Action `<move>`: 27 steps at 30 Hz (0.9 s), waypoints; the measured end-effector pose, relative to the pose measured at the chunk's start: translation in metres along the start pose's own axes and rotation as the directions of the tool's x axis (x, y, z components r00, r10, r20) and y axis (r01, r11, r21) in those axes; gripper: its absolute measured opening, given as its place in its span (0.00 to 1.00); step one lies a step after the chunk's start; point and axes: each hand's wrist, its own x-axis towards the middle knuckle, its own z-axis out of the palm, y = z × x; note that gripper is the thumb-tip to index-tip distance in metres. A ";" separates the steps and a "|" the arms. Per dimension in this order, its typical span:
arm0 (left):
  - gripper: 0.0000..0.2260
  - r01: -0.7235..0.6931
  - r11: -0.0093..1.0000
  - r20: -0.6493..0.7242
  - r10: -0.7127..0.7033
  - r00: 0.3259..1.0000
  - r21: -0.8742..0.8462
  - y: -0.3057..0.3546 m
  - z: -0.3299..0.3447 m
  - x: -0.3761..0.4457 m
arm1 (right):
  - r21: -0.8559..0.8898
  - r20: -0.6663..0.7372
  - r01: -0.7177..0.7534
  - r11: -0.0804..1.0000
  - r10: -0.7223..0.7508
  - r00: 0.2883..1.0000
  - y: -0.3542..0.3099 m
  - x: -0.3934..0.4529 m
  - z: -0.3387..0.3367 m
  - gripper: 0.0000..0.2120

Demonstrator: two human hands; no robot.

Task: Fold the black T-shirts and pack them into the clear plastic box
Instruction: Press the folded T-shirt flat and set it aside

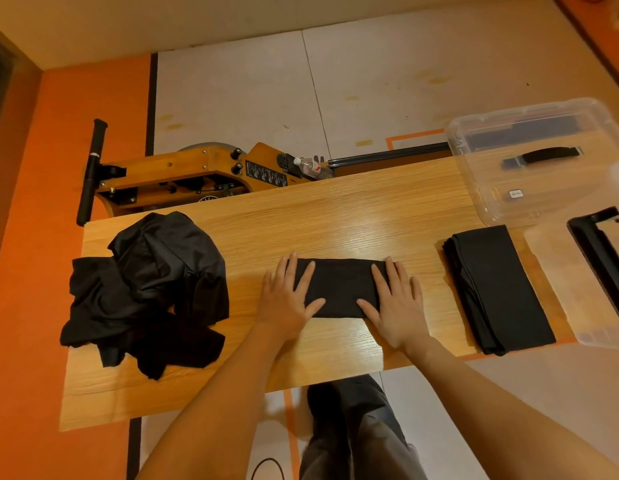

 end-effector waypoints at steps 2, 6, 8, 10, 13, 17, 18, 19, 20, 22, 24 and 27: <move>0.33 0.018 0.998 -0.036 -0.020 0.999 -0.060 0.004 -0.005 -0.001 | 0.124 -0.037 -0.143 0.982 0.149 0.988 -0.002 0.001 -0.007 0.36; 0.31 0.254 0.912 -0.164 -0.318 0.934 -0.322 0.015 -0.015 0.000 | 0.355 -0.148 -0.286 0.890 0.356 0.923 -0.007 0.007 -0.025 0.25; 0.29 0.395 0.801 -0.143 -0.501 0.853 -0.450 0.019 -0.021 0.001 | 0.503 -0.096 -0.350 0.790 0.453 0.886 -0.010 0.014 -0.032 0.21; 0.26 0.497 0.677 -0.034 -0.609 0.792 -0.542 0.020 -0.024 0.005 | 0.609 0.030 -0.442 0.659 0.537 0.843 -0.013 0.019 -0.035 0.22; 0.19 0.540 0.490 0.137 -0.641 0.755 -0.684 0.017 -0.024 0.017 | 0.632 0.178 -0.532 0.564 0.563 0.807 -0.014 0.026 -0.037 0.16; 0.18 0.524 0.475 0.161 -0.613 0.773 -0.707 0.017 -0.028 0.023 | 0.648 0.120 -0.470 0.599 0.530 0.840 -0.015 0.027 -0.032 0.07; 0.18 0.505 0.487 0.141 -0.606 0.783 -0.712 0.017 -0.028 0.022 | 0.662 0.089 -0.444 0.604 0.525 0.846 -0.015 0.025 -0.031 0.07; 0.18 0.476 0.498 0.115 -0.594 0.796 -0.725 0.017 -0.028 0.021 | 0.672 0.066 -0.421 0.609 0.518 0.853 -0.016 0.022 -0.031 0.07; 0.17 0.439 0.507 0.089 -0.574 0.814 -0.742 0.017 -0.028 0.019 | 0.681 0.055 -0.404 0.611 0.508 0.860 -0.016 0.019 -0.031 0.07; 0.16 0.370 0.505 0.058 -0.530 0.846 -0.780 0.018 -0.026 0.015 | 0.701 0.046 -0.374 0.607 0.485 0.874 -0.017 0.014 -0.031 0.07; 0.16 0.335 0.500 0.041 -0.510 0.859 -0.799 0.018 -0.025 0.011 | 0.744 0.041 -0.342 0.574 0.471 0.881 -0.018 0.011 -0.033 0.08; 0.15 0.339 0.470 0.042 -0.536 0.843 -0.815 0.019 -0.025 0.008 | 0.820 0.036 -0.296 0.490 0.472 0.881 -0.021 0.007 -0.036 0.12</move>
